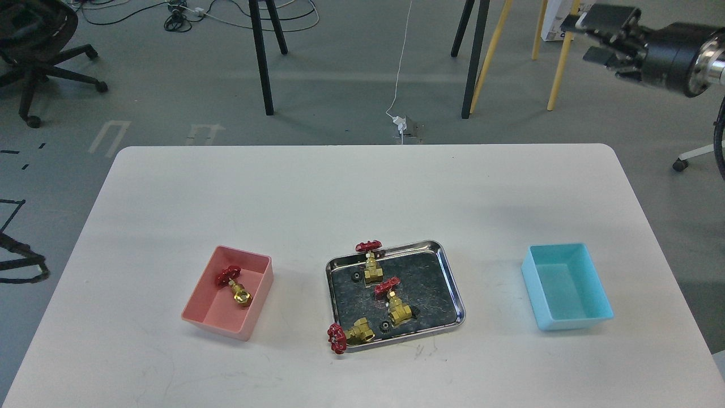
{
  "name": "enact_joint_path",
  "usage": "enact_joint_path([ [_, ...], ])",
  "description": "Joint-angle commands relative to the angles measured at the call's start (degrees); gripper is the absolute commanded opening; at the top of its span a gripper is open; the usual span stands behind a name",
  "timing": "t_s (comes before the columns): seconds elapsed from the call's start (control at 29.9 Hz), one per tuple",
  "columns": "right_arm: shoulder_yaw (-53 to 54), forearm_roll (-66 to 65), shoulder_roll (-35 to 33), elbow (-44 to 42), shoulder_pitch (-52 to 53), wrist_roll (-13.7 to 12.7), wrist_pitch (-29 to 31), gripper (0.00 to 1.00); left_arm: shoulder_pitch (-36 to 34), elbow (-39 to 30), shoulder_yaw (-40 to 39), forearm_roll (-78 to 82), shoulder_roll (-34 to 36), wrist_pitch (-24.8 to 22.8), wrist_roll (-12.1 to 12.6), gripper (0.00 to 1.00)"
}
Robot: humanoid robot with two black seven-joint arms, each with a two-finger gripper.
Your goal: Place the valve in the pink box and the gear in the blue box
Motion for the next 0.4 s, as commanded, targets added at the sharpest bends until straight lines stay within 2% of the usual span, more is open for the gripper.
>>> enact_joint_path([
  [0.0,1.1,8.7,3.9,-8.1,1.2,-1.9,-9.9,0.80,-2.2,0.1,0.0,-0.3,-8.6,0.1,1.2,1.00],
  [0.1,0.9,17.2,8.9,-14.0,1.7,-4.0,-19.9,0.81,-2.7,0.2,0.1,-0.4,-14.4,1.4,1.3,1.00],
  [0.13,1.0,19.1,10.1,-14.6,1.7,-4.4,-21.6,0.82,-2.6,0.2,0.2,-0.3,-15.2,1.7,1.6,1.00],
  [0.17,0.4,20.1,10.6,-14.1,1.6,-4.6,-23.2,0.90,-2.4,0.2,0.2,-0.3,-15.7,1.9,1.9,1.00],
  [0.2,0.4,20.3,11.0,-13.4,1.4,-4.4,-23.8,0.99,-2.3,0.2,0.2,-0.2,-15.8,1.9,2.0,1.00],
  [0.37,0.3,20.3,11.6,-10.7,1.4,-3.7,-23.7,0.99,-2.0,0.2,0.2,0.0,-15.7,1.8,2.1,1.00],
])
